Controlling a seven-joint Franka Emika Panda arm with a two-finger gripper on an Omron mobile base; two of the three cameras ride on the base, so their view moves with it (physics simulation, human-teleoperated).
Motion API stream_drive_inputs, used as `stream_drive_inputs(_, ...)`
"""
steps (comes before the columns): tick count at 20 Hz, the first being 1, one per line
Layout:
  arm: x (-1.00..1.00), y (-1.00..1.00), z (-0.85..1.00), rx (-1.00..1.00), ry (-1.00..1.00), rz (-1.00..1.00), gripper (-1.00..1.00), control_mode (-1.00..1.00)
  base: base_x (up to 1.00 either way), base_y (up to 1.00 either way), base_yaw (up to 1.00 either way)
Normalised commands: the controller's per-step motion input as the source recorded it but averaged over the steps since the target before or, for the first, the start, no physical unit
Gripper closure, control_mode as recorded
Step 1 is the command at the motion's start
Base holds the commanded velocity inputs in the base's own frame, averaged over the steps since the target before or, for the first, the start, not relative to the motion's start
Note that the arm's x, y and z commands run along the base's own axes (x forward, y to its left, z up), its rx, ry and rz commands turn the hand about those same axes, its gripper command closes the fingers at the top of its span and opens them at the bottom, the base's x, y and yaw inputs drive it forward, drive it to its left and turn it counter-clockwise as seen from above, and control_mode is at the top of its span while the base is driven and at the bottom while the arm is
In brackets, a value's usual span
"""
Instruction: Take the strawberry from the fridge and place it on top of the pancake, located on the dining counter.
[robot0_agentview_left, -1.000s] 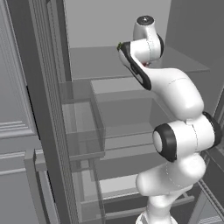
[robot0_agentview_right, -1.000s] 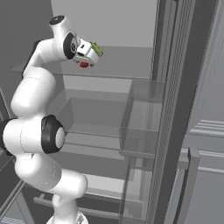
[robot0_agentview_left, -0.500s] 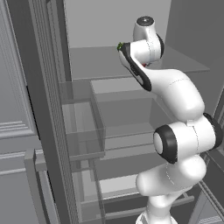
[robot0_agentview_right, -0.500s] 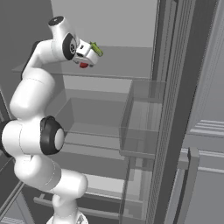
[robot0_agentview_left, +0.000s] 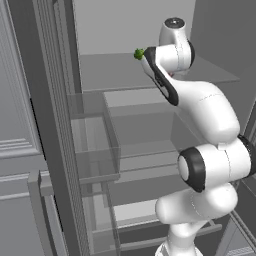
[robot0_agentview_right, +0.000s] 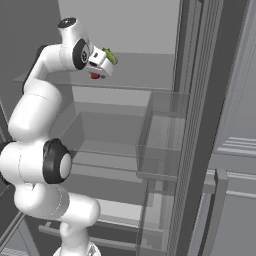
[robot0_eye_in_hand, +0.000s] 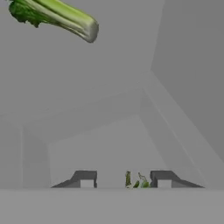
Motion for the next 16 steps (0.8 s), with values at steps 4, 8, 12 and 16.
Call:
stream_drive_inputs(4, -0.83, -0.01, -0.25, 0.07, 0.00, -0.02, 1.00, -1.00, 0.00, 0.00, 0.00)
stream_drive_inputs(8, -1.00, 0.00, -0.27, 0.01, 0.00, 0.00, 1.00, -1.00, 0.00, 0.00, 0.00)
stream_drive_inputs(12, -1.00, 0.00, -0.27, 0.00, 0.00, 0.03, 1.00, -1.00, 0.00, 0.00, 0.00)
stream_drive_inputs(16, -1.00, 0.22, -0.27, 0.00, 0.03, 0.22, 1.00, -1.00, 0.00, 0.00, 0.00)
